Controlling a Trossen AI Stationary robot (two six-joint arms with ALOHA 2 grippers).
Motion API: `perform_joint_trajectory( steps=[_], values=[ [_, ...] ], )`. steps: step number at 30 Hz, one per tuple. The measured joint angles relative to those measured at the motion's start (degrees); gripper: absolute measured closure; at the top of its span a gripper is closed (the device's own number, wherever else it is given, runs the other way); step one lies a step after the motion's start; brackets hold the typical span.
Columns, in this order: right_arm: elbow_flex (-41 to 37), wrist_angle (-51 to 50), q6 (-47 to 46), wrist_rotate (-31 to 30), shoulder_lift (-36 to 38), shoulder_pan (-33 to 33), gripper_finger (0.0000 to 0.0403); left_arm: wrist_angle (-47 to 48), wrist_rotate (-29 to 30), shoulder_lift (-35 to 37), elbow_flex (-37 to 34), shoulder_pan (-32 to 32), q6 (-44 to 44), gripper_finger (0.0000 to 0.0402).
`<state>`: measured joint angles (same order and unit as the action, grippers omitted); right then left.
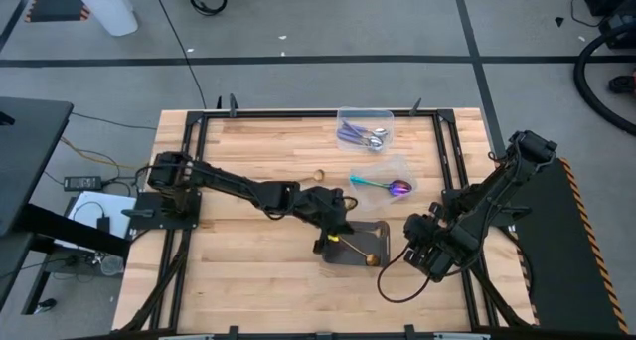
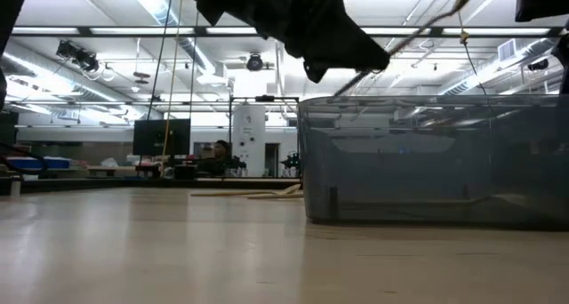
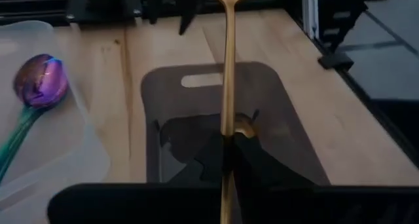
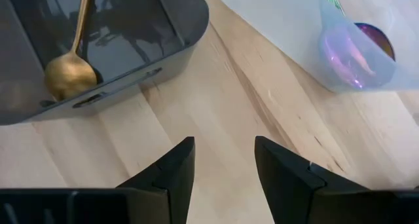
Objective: Sort silverware by color (type)
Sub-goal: Put the gold spoon into the black bin
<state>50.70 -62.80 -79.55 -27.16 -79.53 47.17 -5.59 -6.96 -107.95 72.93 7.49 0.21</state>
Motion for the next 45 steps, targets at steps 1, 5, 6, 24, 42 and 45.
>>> perform_joint_trajectory(
  steps=[1,5,6,24,42,45],
  values=[
    [0.00,0.06,0.00,-0.12,0.00,0.03,0.0234,-0.16,-0.26,-0.52,0.00,0.09,0.65,0.0378],
    [0.00,1.06,0.03,-2.22,0.00,0.06,0.0234,-0.49,-0.99,-2.85,0.00,0.15,4.81,0.0378],
    [0.00,1.19,0.13,-2.47,0.00,0.06,0.0234,-0.20,-1.11,-3.58,0.00,0.33,6.34,0.0378],
    [0.00,1.72,0.63,-3.82,0.00,0.06,0.0234,-1.16,-1.83,-9.70,0.26,0.41,16.50,0.0361],
    [0.00,3.86,1.97,-5.97,-0.02,0.06,0.0234,1.01,-0.24,-3.30,-0.17,0.08,11.41,0.0285],
    [0.00,3.84,2.16,-6.03,-0.02,0.06,0.0234,2.02,-0.28,-1.74,-0.20,-0.25,10.68,0.0285]
  ],
)
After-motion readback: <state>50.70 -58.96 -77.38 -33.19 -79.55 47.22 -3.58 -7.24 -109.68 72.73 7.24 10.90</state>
